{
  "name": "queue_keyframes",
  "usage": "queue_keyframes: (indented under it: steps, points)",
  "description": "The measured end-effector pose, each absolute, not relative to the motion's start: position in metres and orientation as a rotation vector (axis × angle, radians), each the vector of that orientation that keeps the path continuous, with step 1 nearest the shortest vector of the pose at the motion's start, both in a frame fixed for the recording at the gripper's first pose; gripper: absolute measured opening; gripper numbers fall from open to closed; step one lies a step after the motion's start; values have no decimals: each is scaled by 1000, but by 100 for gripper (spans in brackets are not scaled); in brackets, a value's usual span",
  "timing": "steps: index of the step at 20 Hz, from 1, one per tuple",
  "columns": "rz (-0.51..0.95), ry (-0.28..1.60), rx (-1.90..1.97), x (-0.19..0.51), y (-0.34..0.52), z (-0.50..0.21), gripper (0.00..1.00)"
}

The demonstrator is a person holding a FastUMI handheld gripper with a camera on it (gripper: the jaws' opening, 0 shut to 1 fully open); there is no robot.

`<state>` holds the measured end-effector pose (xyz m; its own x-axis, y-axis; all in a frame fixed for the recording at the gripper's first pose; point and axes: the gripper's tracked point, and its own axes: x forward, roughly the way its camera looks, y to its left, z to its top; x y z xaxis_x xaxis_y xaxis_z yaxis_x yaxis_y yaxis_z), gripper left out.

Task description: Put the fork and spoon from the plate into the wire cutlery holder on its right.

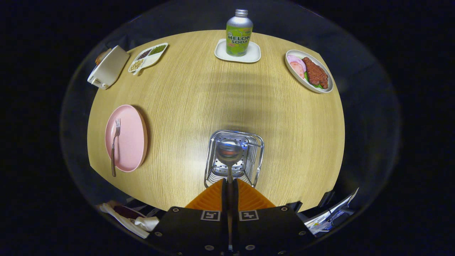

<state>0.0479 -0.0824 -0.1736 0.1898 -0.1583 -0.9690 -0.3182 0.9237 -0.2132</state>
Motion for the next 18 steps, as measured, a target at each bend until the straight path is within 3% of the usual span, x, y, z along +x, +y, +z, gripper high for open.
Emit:
queue_keyframes:
  steps: [7, 11, 12, 15, 16, 18]
  points:
    - [76, 1349, -466, 62, -87, -177, 7]
    - [60, 1272, -449, 70, -85, -159, 18]
    - [60, 1239, -458, 71, -84, -153, 41]
    - [76, 1129, -472, 73, -72, -130, 87]
    - [81, 1094, -457, 71, -61, -124, 95]
    - [93, 1018, -390, 67, -35, -113, 98]
